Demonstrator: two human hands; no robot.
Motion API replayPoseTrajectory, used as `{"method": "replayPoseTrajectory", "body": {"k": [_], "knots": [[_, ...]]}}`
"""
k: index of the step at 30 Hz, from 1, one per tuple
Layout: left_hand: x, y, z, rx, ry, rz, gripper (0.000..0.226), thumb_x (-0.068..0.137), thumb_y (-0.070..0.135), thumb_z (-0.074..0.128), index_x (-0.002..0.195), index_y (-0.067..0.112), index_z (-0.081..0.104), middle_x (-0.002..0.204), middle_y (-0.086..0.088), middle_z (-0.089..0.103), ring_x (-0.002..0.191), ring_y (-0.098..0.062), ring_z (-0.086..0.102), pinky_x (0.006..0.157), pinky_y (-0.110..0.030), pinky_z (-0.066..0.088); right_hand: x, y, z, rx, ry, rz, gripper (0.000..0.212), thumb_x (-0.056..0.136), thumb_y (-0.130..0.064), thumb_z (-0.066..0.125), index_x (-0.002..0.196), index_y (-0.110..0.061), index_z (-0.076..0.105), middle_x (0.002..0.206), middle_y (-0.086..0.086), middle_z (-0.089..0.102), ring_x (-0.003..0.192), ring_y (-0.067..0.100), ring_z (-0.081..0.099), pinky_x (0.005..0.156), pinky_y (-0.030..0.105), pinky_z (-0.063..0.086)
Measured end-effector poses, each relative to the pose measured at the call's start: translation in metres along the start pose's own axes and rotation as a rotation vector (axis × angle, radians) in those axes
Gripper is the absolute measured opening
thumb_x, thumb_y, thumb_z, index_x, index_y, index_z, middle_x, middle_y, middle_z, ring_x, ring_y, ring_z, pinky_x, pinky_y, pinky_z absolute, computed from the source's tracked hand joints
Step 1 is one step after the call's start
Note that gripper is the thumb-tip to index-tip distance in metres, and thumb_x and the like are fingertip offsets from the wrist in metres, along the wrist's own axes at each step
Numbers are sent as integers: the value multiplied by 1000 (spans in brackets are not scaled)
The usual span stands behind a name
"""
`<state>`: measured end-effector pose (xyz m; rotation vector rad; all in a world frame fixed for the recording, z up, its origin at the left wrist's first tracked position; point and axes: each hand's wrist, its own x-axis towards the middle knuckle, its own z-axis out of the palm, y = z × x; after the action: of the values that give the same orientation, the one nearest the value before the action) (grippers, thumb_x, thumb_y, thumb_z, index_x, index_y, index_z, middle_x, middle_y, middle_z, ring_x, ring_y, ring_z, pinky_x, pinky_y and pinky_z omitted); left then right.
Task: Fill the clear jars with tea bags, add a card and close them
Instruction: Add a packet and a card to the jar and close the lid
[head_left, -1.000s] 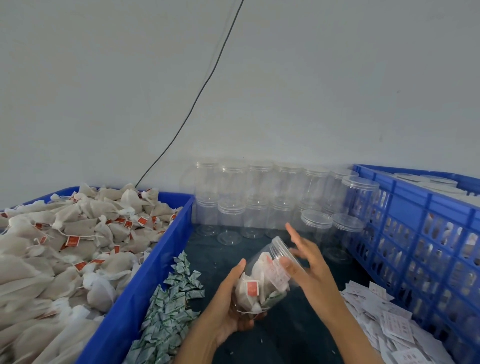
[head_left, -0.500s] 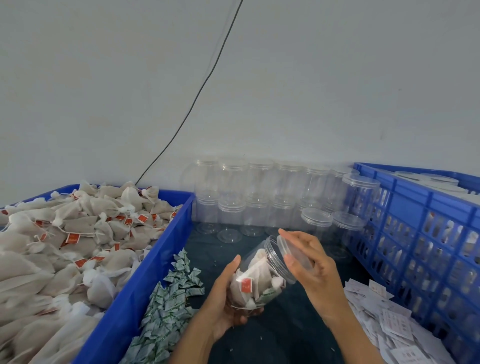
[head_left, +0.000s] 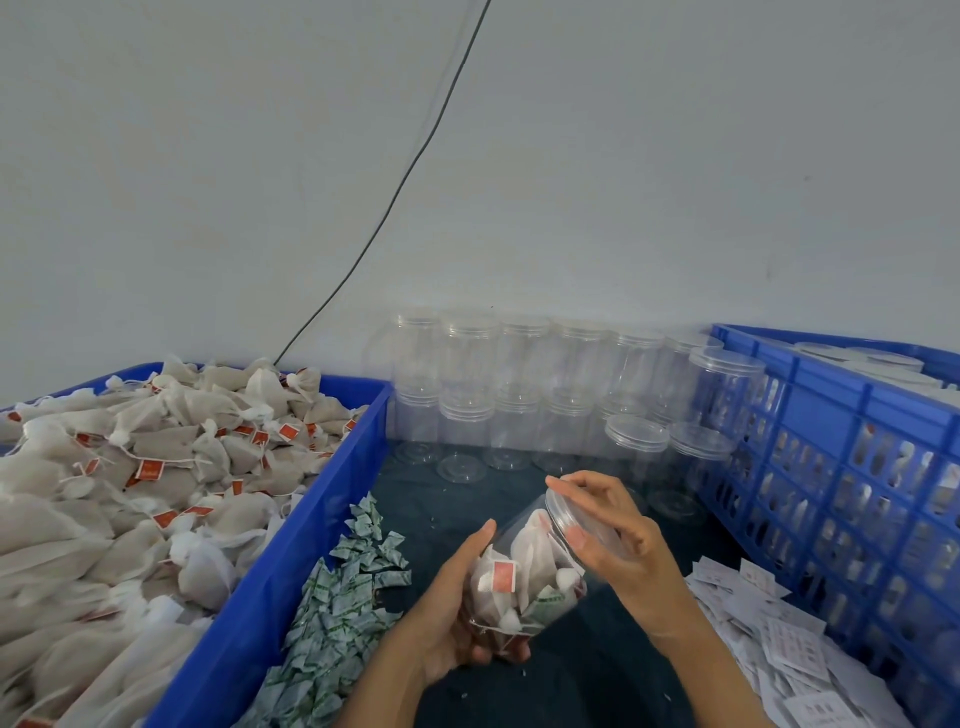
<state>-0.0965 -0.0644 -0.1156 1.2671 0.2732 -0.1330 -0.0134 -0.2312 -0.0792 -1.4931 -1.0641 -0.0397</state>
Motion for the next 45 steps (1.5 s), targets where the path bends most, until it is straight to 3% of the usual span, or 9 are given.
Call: {"method": "replayPoseTrajectory", "body": {"k": [7, 13, 17, 21, 25, 29, 32, 36, 45], "knots": [[1, -3, -6, 2, -126, -71, 78, 77, 76, 43, 86, 7, 78, 81, -15, 69, 60, -27, 67, 35, -17, 36, 1, -5, -6, 41, -127, 20, 36, 78, -31, 70, 114, -34, 71, 122, -8, 56, 125, 12, 50, 103, 18, 39], [9, -5, 4, 43, 45, 128, 73, 77, 72, 47, 119, 14, 59, 98, -13, 69, 75, -20, 67, 52, -26, 47, 5, 0, 16, -110, 237, 116, 32, 90, -24, 61, 112, -47, 65, 118, -6, 56, 110, -9, 52, 96, 12, 43], [9, -5, 3, -13, 134, 254, 66, 74, 67, 67, 124, 26, 50, 113, -13, 67, 86, -23, 70, 62, -35, 55, 2, 4, 20, 7, 232, 263, 40, 85, -58, 56, 125, -55, 52, 130, -17, 48, 110, -23, 45, 87, 9, 43], [9, -5, -3, -126, 153, 229, 62, 75, 60, 59, 121, 19, 58, 90, -9, 73, 71, -17, 68, 57, -31, 53, 1, 7, 11, 191, 113, 292, 61, 76, -47, 64, 135, -44, 48, 128, -15, 59, 118, 0, 56, 96, 24, 45], [11, -8, -2, -107, 213, 304, 64, 67, 61, 65, 120, 28, 57, 106, -12, 70, 80, -21, 70, 62, -32, 55, 1, 11, 20, 27, 265, 340, 60, 73, -58, 57, 128, -37, 46, 113, -5, 61, 99, 0, 61, 72, 7, 45], [11, -7, -2, -111, 240, 311, 56, 71, 58, 63, 119, 29, 59, 101, -9, 72, 75, -18, 69, 58, -30, 54, 2, 9, 20, 149, 156, 355, 67, 81, -55, 65, 139, -46, 33, 127, -17, 49, 115, -2, 53, 90, 18, 41], [11, -7, -3, -84, 256, 337, 57, 67, 61, 63, 116, 33, 59, 106, -8, 71, 78, -18, 70, 59, -29, 54, 3, 10, 22, 37, 223, 336, 72, 73, -60, 61, 137, -38, 36, 115, -11, 58, 98, -7, 60, 76, 14, 46], [9, -8, -1, -65, 254, 355, 58, 64, 61, 64, 116, 36, 58, 109, -8, 70, 83, -21, 69, 60, -29, 54, 2, 11, 22, 94, 169, 352, 80, 72, -53, 61, 142, -49, 23, 122, -14, 47, 113, -2, 52, 85, 16, 42], [12, -10, 3, -88, 293, 467, 54, 62, 52, 72, 111, 35, 60, 94, -5, 73, 74, -20, 69, 56, -31, 53, 3, 6, 27, 139, 230, 350, 62, 68, -50, 68, 127, -50, 49, 126, -10, 53, 113, 7, 57, 91, 27, 49]]}}
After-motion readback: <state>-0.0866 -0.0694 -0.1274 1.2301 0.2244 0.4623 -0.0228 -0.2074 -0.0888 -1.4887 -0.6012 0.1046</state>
